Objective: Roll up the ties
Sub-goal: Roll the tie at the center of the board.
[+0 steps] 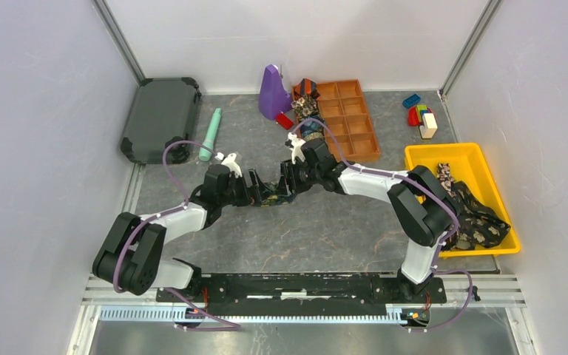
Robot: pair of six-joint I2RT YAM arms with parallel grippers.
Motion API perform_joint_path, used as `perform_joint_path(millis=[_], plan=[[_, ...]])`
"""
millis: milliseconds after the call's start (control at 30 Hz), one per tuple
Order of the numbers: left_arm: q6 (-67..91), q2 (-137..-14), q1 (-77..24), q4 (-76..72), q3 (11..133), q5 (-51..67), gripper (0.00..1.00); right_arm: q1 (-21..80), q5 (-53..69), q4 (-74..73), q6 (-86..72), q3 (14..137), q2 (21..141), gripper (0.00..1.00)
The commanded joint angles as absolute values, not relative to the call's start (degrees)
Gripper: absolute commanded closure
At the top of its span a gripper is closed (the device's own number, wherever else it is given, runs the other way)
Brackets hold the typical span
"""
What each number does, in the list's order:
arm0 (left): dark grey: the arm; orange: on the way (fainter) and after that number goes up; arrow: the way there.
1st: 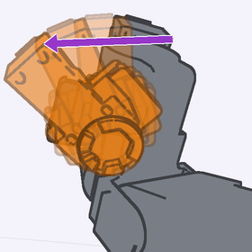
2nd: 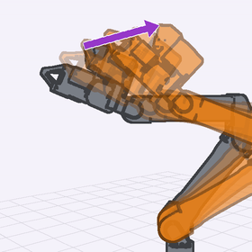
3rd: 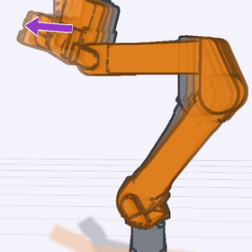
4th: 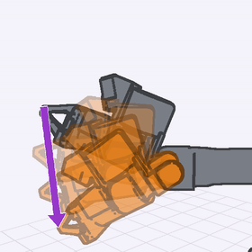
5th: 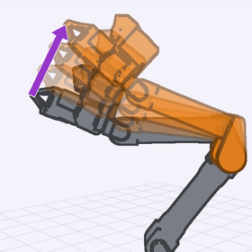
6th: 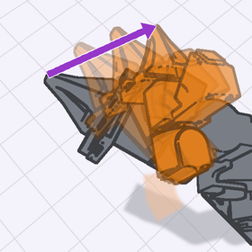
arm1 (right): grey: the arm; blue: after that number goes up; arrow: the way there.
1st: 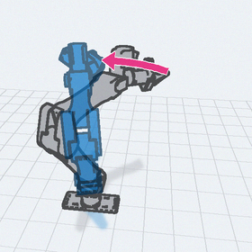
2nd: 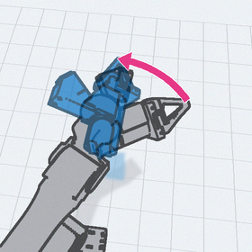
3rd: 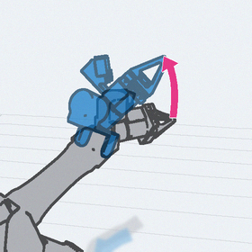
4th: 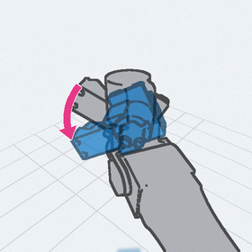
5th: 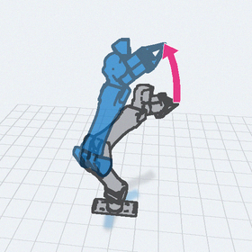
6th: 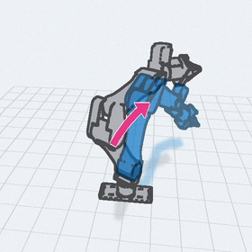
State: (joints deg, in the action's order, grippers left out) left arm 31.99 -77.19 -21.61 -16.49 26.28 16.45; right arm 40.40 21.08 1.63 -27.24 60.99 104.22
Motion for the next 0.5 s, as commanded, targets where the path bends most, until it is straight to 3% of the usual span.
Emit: perform_joint_path(millis=[0,467], plan=[[31.0,-79.0,-21.3,-21.3,27.5,17.8,0.05,39.7,23.8,3.1,-27.3,65.8,104.0,0.45],[30.9,-79.4,-21.2,-21.6,27.8,18.6,0.05,38.8,25.9,6.3,-30.2,66.2,110.2,0.47]])
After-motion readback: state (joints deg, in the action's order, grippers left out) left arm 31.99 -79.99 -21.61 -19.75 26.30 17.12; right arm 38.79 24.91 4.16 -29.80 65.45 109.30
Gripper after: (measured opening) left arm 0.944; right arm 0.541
